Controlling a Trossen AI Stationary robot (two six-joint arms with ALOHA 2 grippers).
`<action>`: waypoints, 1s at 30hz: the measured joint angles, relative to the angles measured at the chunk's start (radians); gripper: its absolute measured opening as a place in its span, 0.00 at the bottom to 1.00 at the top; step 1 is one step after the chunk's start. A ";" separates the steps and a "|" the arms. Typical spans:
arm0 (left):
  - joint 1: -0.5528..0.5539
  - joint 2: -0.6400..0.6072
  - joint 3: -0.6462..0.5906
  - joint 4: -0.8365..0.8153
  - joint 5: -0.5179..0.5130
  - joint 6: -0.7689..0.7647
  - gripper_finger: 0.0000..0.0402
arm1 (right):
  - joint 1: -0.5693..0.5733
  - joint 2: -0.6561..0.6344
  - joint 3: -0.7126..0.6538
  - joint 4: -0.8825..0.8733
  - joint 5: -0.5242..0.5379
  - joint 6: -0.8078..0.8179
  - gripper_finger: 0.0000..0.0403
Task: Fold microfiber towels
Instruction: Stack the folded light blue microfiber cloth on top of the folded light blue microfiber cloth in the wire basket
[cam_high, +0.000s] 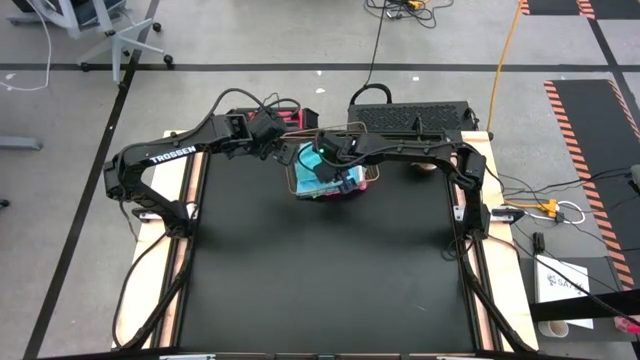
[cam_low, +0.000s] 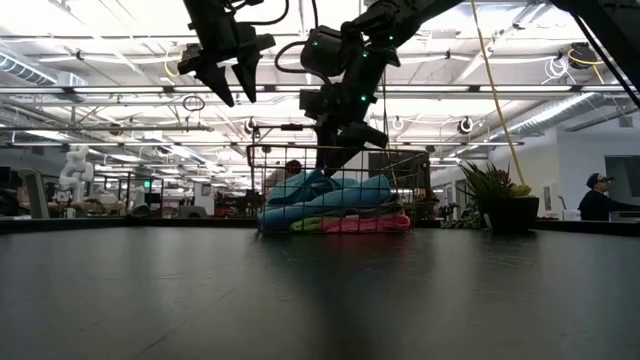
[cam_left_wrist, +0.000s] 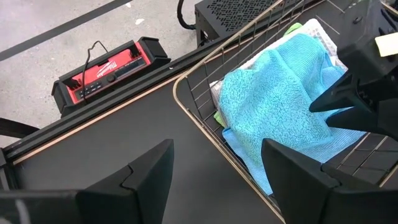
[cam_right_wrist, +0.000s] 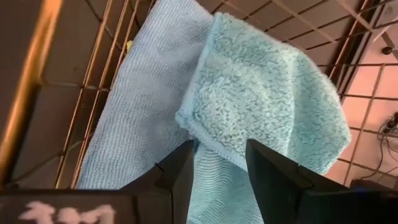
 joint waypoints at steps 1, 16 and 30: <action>0.000 0.000 0.000 0.000 0.000 0.000 0.61 | 0.000 0.000 0.000 -0.004 -0.002 0.000 0.34; 0.000 0.000 0.000 0.008 0.000 -0.004 0.61 | -0.019 0.000 0.000 -0.034 -0.083 0.036 0.34; -0.001 0.000 0.000 0.008 0.000 -0.005 0.61 | -0.024 0.035 0.000 -0.013 -0.128 0.072 0.34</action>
